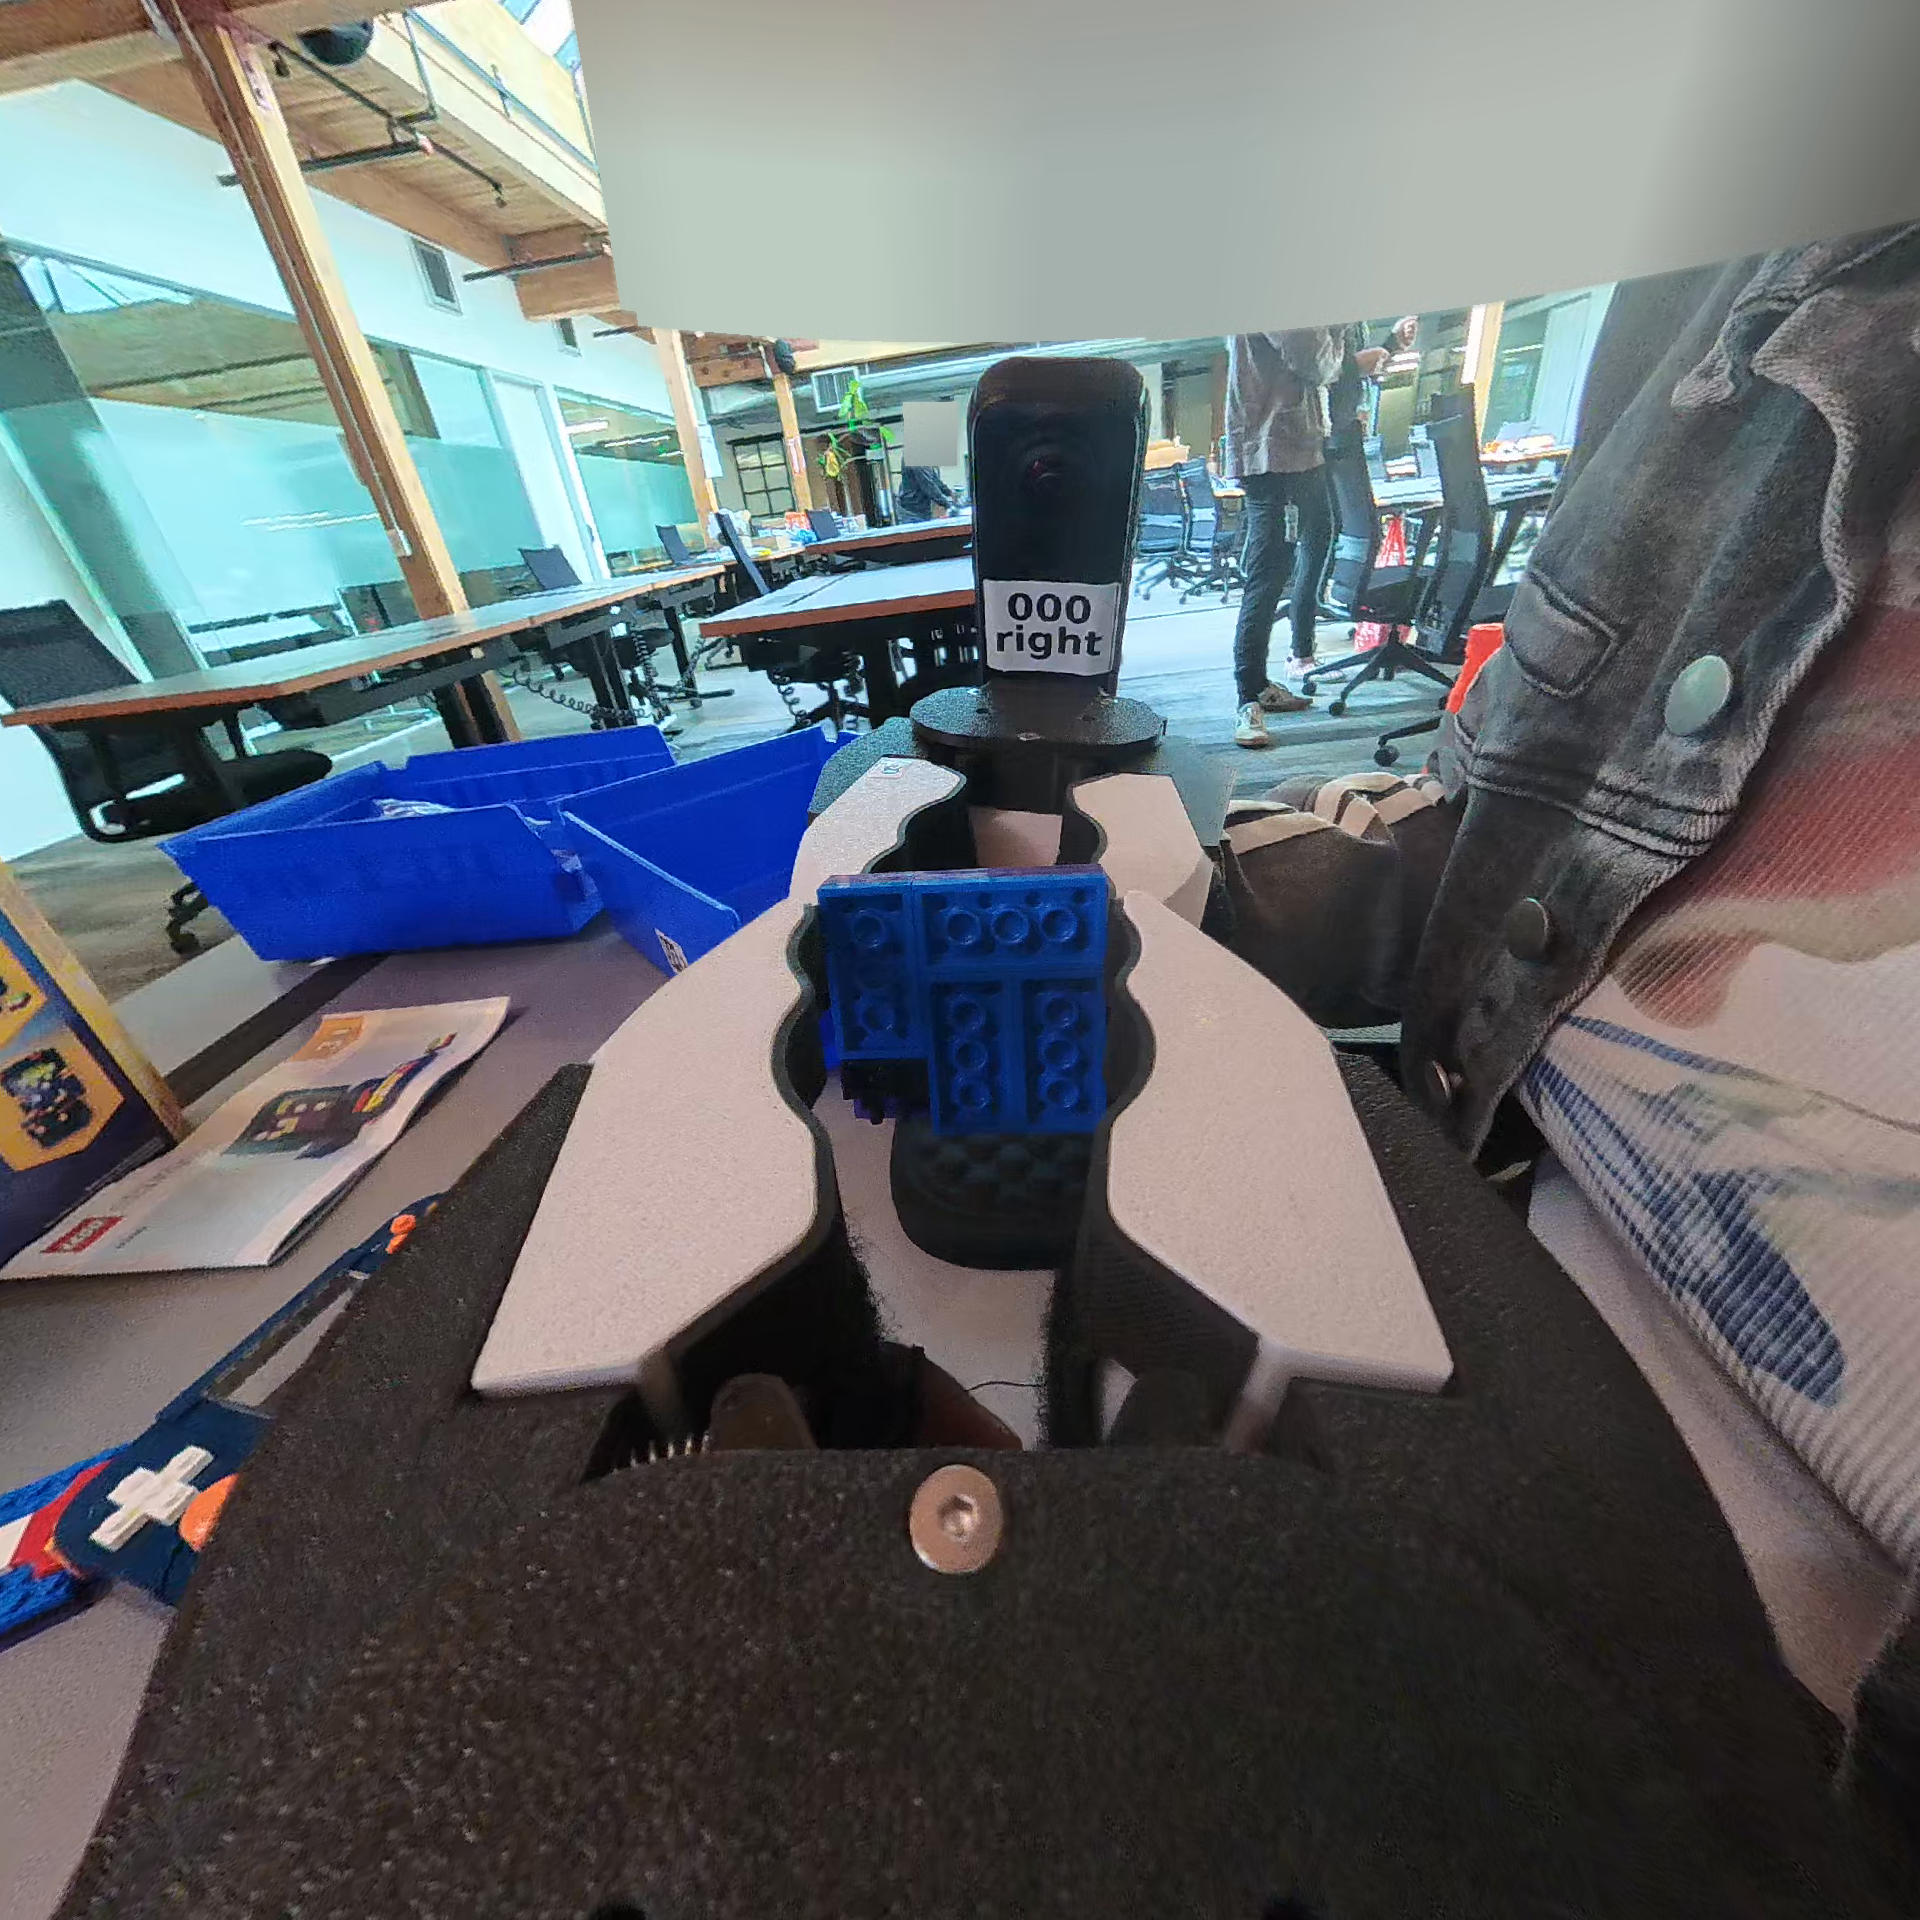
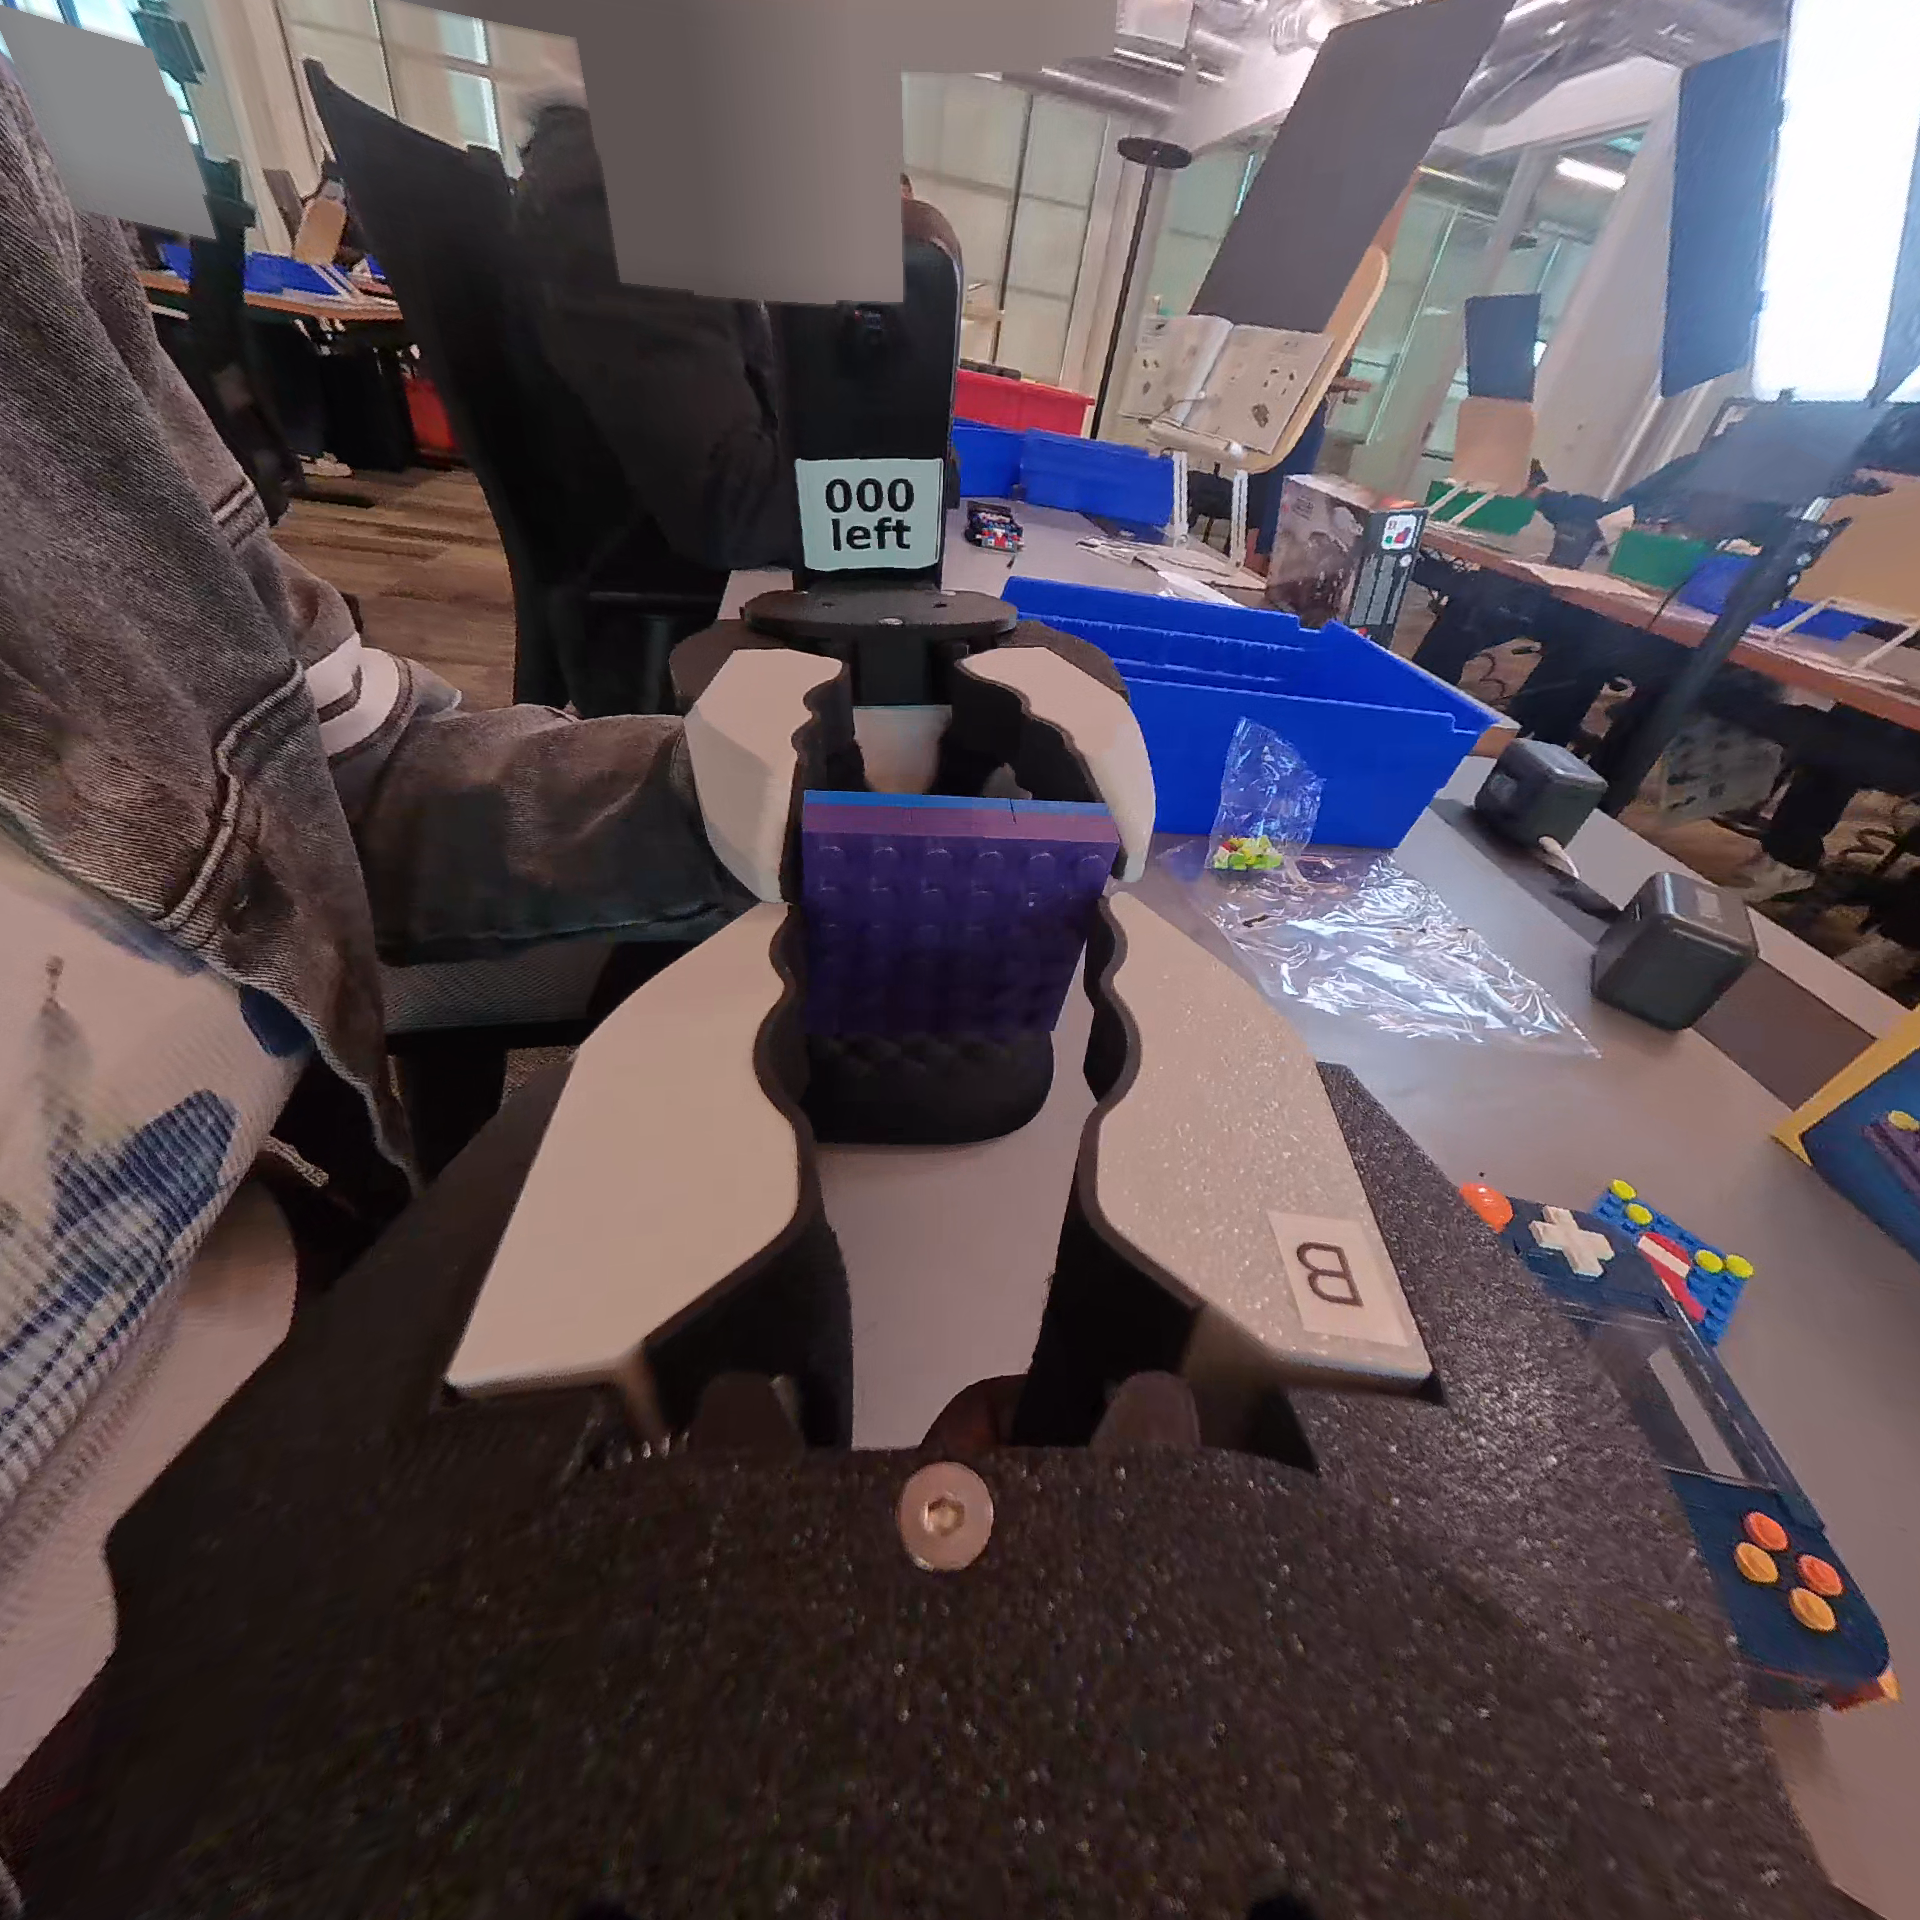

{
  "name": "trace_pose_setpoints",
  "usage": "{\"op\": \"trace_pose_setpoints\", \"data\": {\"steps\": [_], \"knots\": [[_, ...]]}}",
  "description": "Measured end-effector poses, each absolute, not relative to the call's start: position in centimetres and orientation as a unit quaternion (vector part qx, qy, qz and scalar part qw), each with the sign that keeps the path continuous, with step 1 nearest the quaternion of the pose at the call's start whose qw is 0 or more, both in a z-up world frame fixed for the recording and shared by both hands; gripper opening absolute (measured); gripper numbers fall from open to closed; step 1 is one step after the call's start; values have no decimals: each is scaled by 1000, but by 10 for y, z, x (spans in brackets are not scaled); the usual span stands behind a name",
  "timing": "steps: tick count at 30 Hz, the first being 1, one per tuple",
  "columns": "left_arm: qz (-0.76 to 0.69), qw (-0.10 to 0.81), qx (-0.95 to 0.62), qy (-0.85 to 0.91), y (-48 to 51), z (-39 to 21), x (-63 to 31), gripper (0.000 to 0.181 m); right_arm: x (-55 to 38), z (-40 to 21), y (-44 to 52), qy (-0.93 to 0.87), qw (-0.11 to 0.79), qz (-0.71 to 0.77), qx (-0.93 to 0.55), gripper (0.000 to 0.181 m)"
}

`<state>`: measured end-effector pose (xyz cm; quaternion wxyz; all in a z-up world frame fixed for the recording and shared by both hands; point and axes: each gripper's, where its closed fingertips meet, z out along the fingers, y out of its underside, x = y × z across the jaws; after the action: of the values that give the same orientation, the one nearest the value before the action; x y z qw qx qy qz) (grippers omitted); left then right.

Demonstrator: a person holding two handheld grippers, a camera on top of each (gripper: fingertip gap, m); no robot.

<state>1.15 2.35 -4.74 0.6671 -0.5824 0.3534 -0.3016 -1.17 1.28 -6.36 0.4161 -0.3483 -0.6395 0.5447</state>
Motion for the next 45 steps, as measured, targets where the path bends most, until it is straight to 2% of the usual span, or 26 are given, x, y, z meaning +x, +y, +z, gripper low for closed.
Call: {"op": "trace_pose_setpoints", "data": {"steps": [6, 15, 19, 21, 22, 23, 24, 25, 28, 30, 33, 34, 35, 38, 40, 45], "knots": [[-291, 678, -568, 365, 19, -43, 14, 50, -7, -58, 9, -634, 430, 555, -325, 51], [-272, 632, -611, 392, 22, -49, 10, 50, -6, -59, 13, -618, 442, 563, -326, 51], [-203, 621, -634, 414, 27, -66, 6, 50, -5, -78, 20, -684, 445, 462, -347, 49], [-113, 637, -622, 441, 29, -66, 1, 50, 3, -71, 25, -696, 439, 445, -353, 38], [-83, 647, -610, 450, 29, -62, 0, 50, 5, -65, 28, -676, 412, 476, -383, 39], [-60, 660, -595, 455, 28, -58, 0, 50, 7, -60, 28, -646, 352, 530, -422, 52], [-41, 672, -573, 468, 25, -55, 2, 50, 11, -56, 21, -615, 270, 594, -444, 73], [-21, 690, -541, 480, 21, -51, 5, 50, 11, -54, 18, -573, 202, 647, -461, 80], [17, 722, -480, 497, 14, -45, 13, 50, 5, -61, 14, -477, 96, 722, -491, 84], [59, 711, -474, 516, 16, -51, 15, 50, 2, -61, 6, -467, 83, 736, -484, 84], [43, 705, -473, 527, 14, -57, 21, 49, -6, -61, 5, -476, 113, 725, -484, 79], [45, 705, -472, 527, 14, -58, 22, 50, -6, -60, 6, -477, 120, 726, -480, 62], [51, 708, -467, 527, 13, -57, 22, 49, -7, -60, 7, -477, 126, 727, -478, 56], [61, 710, -461, 529, 12, -58, 24, 50, -6, -60, 6, -483, 127, 726, -474, 56], [74, 715, -452, 528, 12, -58, 25, 59, -4, -62, 3, -492, 124, 722, -470, 56], [89, 699, -449, 550, 10, -64, 28, 54, -2, -63, -3, -484, 100, 733, -468, 56]]}}
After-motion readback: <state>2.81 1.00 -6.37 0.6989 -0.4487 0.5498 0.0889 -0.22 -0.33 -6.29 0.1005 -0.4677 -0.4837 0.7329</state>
